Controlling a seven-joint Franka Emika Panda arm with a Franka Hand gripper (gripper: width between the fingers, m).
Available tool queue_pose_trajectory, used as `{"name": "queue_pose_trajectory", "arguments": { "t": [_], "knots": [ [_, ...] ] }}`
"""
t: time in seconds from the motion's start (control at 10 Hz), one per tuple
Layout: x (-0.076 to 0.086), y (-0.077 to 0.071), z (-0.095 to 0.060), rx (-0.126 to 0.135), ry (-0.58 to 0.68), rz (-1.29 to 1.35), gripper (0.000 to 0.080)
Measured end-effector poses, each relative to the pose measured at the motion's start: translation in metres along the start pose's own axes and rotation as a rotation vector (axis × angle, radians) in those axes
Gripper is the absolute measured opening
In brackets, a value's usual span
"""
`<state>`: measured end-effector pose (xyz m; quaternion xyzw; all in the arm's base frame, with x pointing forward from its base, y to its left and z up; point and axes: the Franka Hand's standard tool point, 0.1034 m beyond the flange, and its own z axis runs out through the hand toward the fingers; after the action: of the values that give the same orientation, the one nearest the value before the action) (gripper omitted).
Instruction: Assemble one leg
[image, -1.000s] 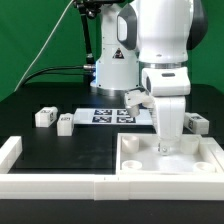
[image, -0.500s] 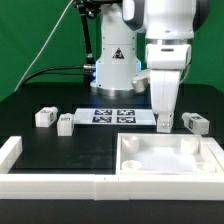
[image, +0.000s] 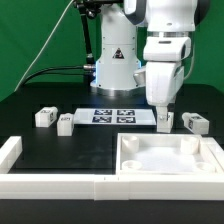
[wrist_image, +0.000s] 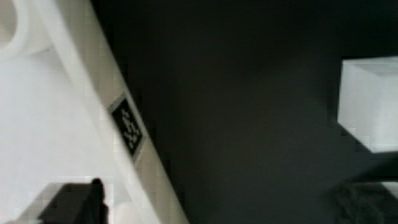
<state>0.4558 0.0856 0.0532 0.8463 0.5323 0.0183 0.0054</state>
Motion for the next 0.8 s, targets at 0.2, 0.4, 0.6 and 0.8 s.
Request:
{"name": "queue_pose_trajectory", "arguments": {
  "t": [0.2, 0.4, 0.6, 0.8],
  "knots": [
    [0.001, -0.002, 0.001, 0.003, 0.009, 0.217, 0.0649],
    [0.004, -0.026, 0.008, 0.009, 0.039, 0.557, 0.0649],
    [0.016, -0.051, 0.012, 0.036, 0.039, 0.869, 0.0649],
    [0.031, -0.066, 0.013, 0.052, 0.038, 1.032, 0.0649]
  ]
}}
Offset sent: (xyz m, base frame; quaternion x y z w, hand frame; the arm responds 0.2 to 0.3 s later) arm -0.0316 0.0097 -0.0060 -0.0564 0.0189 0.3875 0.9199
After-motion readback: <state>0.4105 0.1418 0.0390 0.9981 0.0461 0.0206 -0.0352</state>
